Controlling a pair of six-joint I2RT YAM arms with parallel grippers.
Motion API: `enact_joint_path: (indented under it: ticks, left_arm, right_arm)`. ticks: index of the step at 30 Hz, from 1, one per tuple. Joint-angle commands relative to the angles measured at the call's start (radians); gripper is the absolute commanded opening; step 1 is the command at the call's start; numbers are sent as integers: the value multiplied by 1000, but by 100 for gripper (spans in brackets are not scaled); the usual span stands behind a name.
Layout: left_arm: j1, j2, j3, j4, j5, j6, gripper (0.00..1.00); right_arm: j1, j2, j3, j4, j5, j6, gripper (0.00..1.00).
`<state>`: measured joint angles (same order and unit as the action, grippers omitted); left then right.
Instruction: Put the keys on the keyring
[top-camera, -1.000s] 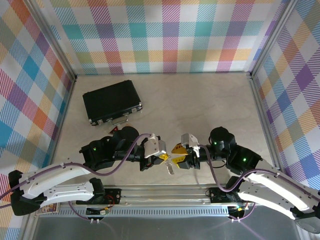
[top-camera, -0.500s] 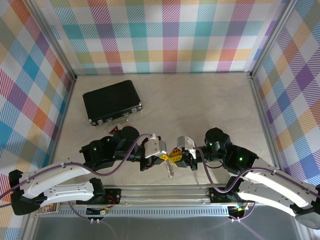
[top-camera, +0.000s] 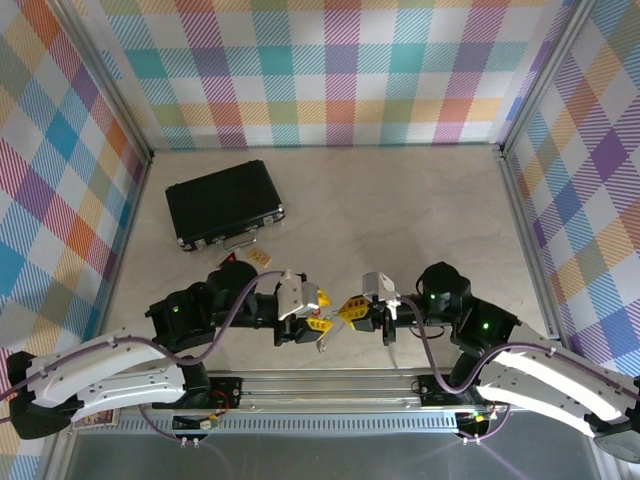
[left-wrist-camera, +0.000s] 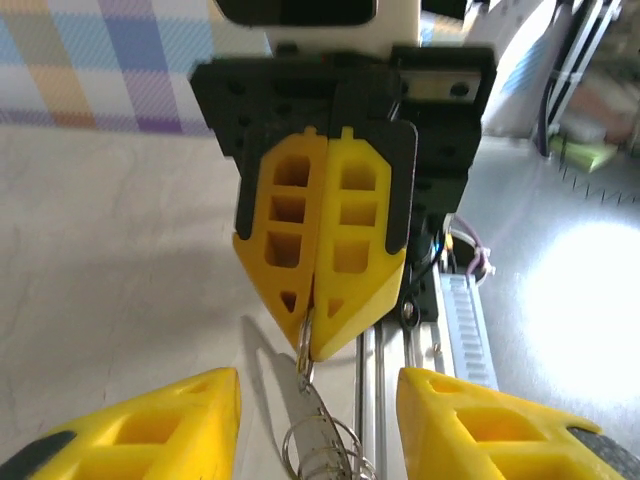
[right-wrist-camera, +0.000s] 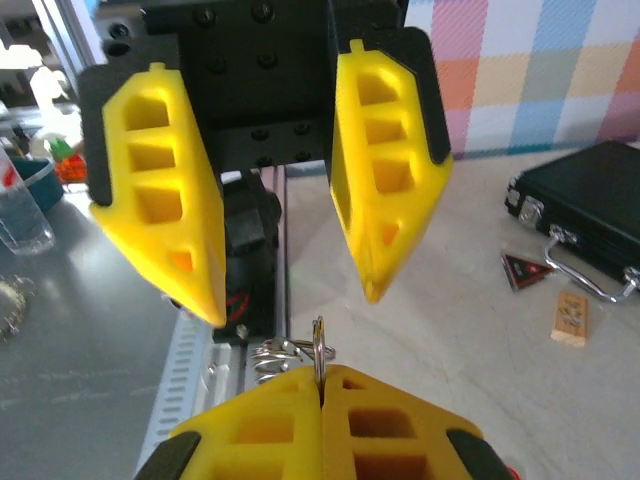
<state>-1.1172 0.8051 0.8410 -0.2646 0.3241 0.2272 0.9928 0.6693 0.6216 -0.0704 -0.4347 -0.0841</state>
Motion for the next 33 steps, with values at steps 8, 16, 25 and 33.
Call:
enact_joint_path:
  ticks: [8,16,25,33]
  left_arm:
    - [-11,-137,-104,284,53,-125,44]
    - [-11,-81,-87,317,99,-129,36]
    - [-11,-63,-96,368,117,-144,28]
    - [-12,-42,-102,409,119,-155,24]
  right_arm:
    - [5,-69,-134,483,-117,210,0]
    - [5,-29,-176,690,-108,289,0]
    - [5,6,-204,802,-102,323,0]
    - [5,1,-227,843,-106,337,0]
